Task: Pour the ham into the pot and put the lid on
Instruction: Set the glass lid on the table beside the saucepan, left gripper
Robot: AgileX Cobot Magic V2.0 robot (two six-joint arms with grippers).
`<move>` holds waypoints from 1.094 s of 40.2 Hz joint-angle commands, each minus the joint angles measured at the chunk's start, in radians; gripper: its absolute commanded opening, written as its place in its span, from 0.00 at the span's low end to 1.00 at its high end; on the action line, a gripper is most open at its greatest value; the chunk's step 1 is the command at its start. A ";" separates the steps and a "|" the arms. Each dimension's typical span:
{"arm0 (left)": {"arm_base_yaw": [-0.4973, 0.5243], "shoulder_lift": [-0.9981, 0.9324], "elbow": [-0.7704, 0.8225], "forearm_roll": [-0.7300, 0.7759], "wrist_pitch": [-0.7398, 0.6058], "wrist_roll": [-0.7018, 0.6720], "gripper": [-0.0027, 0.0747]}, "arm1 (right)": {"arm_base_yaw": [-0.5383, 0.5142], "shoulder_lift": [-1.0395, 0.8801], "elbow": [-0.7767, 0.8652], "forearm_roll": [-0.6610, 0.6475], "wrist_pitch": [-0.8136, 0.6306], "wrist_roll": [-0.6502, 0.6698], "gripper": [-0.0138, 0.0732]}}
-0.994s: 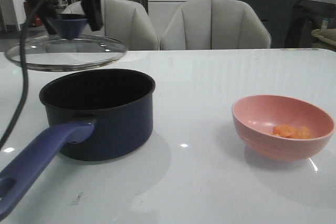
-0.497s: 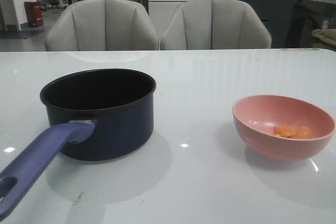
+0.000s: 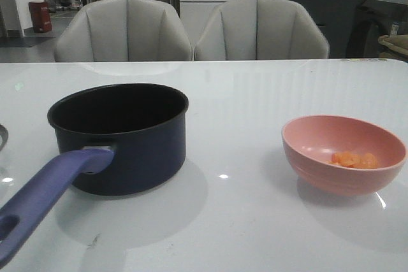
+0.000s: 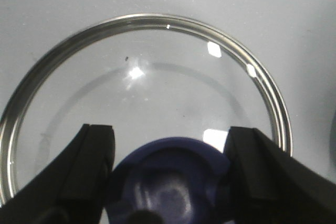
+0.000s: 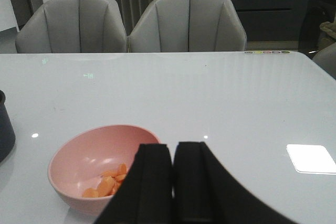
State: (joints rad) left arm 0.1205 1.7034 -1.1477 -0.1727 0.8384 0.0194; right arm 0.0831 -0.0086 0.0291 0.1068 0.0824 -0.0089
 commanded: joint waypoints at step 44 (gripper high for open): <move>-0.001 -0.115 -0.101 -0.079 0.059 0.101 0.71 | -0.006 -0.020 0.007 -0.012 -0.082 -0.002 0.33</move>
State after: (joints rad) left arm 0.1205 1.6962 -1.2433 -0.2156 0.9164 0.1180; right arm 0.0831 -0.0086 0.0291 0.1068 0.0824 -0.0089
